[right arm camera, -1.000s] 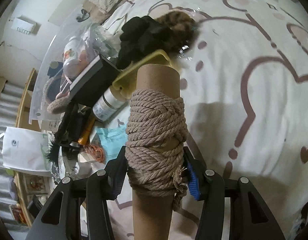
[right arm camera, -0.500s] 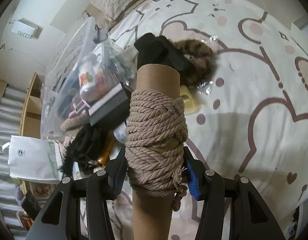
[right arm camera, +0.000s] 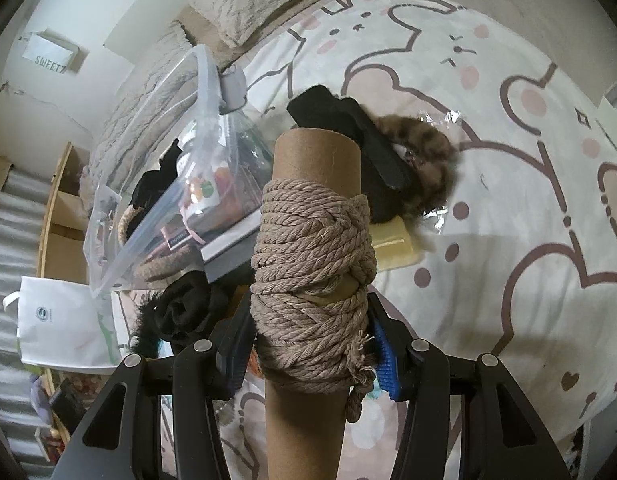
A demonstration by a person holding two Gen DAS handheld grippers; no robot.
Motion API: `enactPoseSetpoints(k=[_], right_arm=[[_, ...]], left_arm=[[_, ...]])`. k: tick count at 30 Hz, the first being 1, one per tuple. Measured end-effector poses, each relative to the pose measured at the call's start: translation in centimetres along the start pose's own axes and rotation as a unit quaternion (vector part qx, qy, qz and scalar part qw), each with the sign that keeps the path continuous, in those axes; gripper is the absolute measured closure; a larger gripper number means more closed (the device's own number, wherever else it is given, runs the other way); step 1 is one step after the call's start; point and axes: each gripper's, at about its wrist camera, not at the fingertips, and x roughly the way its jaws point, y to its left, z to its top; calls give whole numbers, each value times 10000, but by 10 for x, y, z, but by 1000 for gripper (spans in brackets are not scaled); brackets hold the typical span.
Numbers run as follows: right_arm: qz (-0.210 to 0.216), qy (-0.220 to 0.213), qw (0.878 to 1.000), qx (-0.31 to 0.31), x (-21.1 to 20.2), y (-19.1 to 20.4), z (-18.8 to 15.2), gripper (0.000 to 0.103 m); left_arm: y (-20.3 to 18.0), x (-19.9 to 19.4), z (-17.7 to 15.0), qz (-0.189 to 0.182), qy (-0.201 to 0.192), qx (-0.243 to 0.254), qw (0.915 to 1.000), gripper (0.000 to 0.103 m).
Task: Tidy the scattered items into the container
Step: 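Carry the paddle into the clear container and open the left tool while the right tool carries the tube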
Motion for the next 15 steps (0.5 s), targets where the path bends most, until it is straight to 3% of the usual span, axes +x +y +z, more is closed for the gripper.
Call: enactPoseSetpoints(k=[9,15], right_arm=[[-24,-211,9995,-223,-15,27,19,50],[4,-455,9973,-583,-35,53,37,50]], left_arm=[[10,-35,28,-134,-218,-58,9997,95],[15,-78,59,-9,-550,246,9982,95]])
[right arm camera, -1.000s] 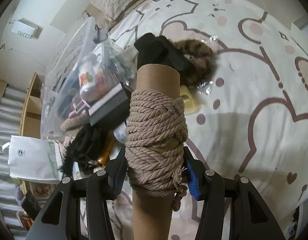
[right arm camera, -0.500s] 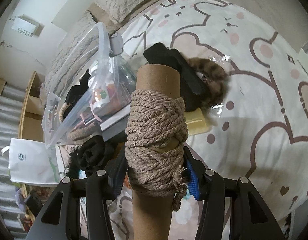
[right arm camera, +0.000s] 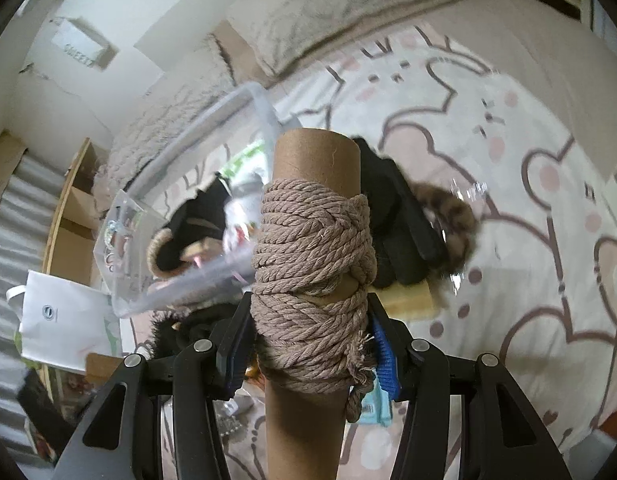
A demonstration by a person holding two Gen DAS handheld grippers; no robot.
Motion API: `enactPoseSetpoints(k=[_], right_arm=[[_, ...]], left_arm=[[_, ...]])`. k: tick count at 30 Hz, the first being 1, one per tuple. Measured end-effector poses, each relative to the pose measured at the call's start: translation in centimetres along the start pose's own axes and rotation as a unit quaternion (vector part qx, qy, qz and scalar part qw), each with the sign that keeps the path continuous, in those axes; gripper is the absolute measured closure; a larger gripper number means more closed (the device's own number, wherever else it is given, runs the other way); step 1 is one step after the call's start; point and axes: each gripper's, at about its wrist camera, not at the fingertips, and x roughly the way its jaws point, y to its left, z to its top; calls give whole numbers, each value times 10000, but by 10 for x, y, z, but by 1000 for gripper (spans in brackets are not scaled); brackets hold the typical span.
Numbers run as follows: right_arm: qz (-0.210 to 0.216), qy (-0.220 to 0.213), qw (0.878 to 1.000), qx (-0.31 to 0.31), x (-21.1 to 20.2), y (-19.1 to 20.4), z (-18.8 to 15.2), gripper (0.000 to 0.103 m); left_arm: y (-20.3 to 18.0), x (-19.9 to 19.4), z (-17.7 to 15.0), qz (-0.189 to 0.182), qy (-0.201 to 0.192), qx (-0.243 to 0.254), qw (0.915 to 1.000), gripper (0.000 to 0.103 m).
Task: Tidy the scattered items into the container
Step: 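Carry the paddle into the clear container and open the left tool while the right tool carries the tube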
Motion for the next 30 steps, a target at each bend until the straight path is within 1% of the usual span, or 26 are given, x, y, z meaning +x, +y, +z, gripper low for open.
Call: enactPoseSetpoints(k=[5,7,11,13,15,17,21,25,30], right_arm=[[-38,-238,9981,-568,-16,29,24,50],[-11,-320,9963,-794,-21,42,33,50],[64,-459,9917,-1196,-25,70,51,50],[114,-524,9896,-1336,-25,82,59,50],[216,-573,9873,-1466,-23,93,65,50],[291,-618,9849,-1593,-20,104,71,50],[381,-640,9823,-1721,-12,117,78,50],[430,-570,9823,-1733,0,123,80,50],[417,-497,9834,-1697,8,127,79,50]], left_arm=[[10,-32,36,-66,-313,112,9994,95],[13,-40,49,-111,-408,170,9990,95],[15,-55,75,-338,-596,209,9974,95],[16,-59,87,-327,-701,289,9966,95],[18,-60,100,-212,-821,386,9957,95],[22,-59,111,-8,-939,501,9943,95],[35,-43,133,436,-1065,673,9911,95],[47,-13,149,871,-1050,898,9866,95],[60,31,156,1009,-846,946,9868,95]])
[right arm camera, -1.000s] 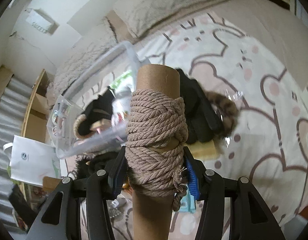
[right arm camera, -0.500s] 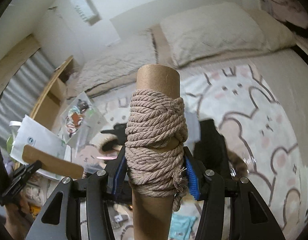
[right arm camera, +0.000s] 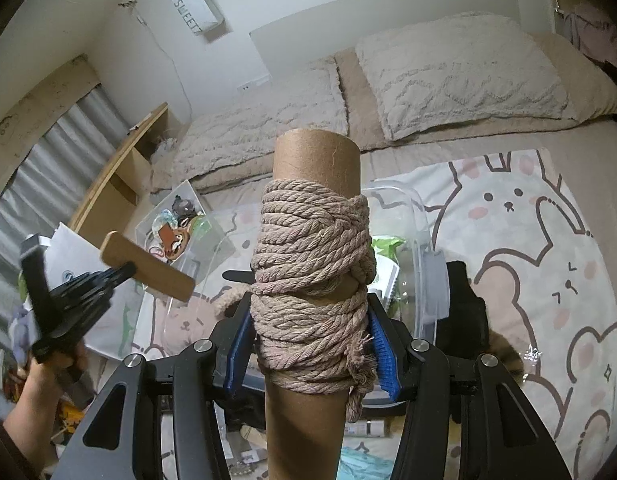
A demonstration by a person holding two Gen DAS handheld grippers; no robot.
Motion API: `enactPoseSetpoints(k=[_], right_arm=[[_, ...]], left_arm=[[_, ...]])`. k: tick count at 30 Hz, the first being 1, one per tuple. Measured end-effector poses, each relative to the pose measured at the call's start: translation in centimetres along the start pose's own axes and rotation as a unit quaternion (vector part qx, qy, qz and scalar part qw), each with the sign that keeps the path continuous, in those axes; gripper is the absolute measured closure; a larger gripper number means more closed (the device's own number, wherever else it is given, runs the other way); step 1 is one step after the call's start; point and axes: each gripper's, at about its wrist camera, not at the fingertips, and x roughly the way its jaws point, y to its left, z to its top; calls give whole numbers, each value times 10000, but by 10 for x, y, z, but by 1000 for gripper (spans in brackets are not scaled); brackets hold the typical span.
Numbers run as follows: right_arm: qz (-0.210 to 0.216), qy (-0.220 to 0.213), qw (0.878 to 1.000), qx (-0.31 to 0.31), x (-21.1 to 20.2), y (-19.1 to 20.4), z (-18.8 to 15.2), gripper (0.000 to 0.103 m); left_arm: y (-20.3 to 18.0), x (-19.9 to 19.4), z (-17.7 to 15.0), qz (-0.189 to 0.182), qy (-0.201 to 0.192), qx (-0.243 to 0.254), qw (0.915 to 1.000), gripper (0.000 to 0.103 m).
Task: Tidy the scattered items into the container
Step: 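Carry the paddle into the clear container and open the left tool while the right tool carries the tube, then lower the rope-wrapped tube into the clear container and open the right tool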
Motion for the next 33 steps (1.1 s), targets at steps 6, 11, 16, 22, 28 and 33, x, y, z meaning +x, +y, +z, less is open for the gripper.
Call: enactPoseSetpoints(k=[6,11,16,22,28,33], right_arm=[[21,74,9999,83,8,-2,2,50],[-27,162,9998,84,18,-3,4,50],[-104,234,9996,71,30,-6,9,50],[-196,336,9992,-58,47,-5,20,50],[-599,541,9910,-1068,68,18,36,50],[-796,751,9712,-2116,91,43,42,50]], left_arm=[[0,38,-12,-56,491,-67,9988,95],[-1,51,-29,-143,815,-193,9964,95],[0,41,-35,151,771,-348,9963,38],[3,24,-36,115,575,-394,9975,37],[4,13,-50,-35,587,-597,9965,37],[2,4,-61,-144,603,-665,9959,37]])
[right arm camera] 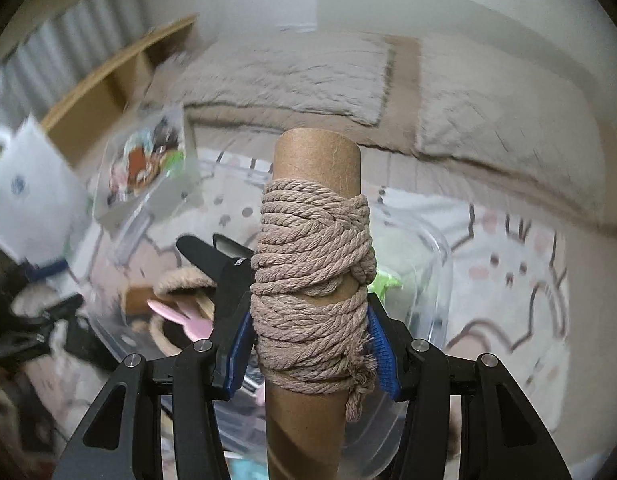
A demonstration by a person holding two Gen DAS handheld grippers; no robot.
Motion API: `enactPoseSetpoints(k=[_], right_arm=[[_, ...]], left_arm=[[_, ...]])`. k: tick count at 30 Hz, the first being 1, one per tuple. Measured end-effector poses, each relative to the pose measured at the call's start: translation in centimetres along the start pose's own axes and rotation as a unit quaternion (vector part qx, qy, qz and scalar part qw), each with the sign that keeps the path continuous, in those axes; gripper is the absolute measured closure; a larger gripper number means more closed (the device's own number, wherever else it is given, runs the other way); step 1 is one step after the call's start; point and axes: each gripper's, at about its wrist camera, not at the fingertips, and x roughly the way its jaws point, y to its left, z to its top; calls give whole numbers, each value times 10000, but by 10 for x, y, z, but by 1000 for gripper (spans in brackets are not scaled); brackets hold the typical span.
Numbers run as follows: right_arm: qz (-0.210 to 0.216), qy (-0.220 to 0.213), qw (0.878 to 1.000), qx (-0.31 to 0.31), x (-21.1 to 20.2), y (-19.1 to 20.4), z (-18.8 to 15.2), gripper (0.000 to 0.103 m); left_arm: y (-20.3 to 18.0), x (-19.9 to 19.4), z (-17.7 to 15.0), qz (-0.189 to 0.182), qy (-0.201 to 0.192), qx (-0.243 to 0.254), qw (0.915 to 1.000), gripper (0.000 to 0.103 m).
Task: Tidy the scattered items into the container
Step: 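Lower the rope-wrapped tube into the clear container and open the right tool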
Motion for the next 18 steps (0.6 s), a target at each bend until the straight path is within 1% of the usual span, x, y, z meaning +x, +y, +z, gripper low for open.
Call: enactPoseSetpoints(k=[2,4,6,8,10,11,12,13,15,17,18], right_arm=[[-141,58,9984,-542,8,11,6,50],[-344,125,9924,-1177,18,24,12,50],[-562,199,9814,-1822,29,37,15,50],[-751,267,9652,-2492,40,53,17,50],[-948,318,9431,-3170,52,70,18,50],[-1081,309,9288,-3532,59,78,18,50],[-1238,282,9123,-3892,66,88,16,50],[-1387,261,8925,-4284,74,97,14,50],[-1572,263,8599,-4850,88,111,12,50],[-1634,300,8368,-5216,100,123,12,50],[-1635,322,8285,-5347,106,127,13,50]], left_arm=[[1,-2,-4,-44,2,-48,10000,37],[2,-4,-7,-72,1,-115,9999,37],[4,-5,-9,-104,-1,-207,9997,37],[5,-7,-11,-149,-11,-286,9995,37],[5,-10,-14,-188,-38,-344,9992,37],[6,-12,-16,-209,-48,-379,9991,37],[7,-13,-18,-223,-57,-415,9989,37],[8,-15,-20,-236,-66,-460,9986,37],[11,-18,-24,-280,-67,-546,9981,37],[14,-22,-29,-320,-68,-624,9975,37],[16,-24,-31,-327,-66,-652,9973,37]])
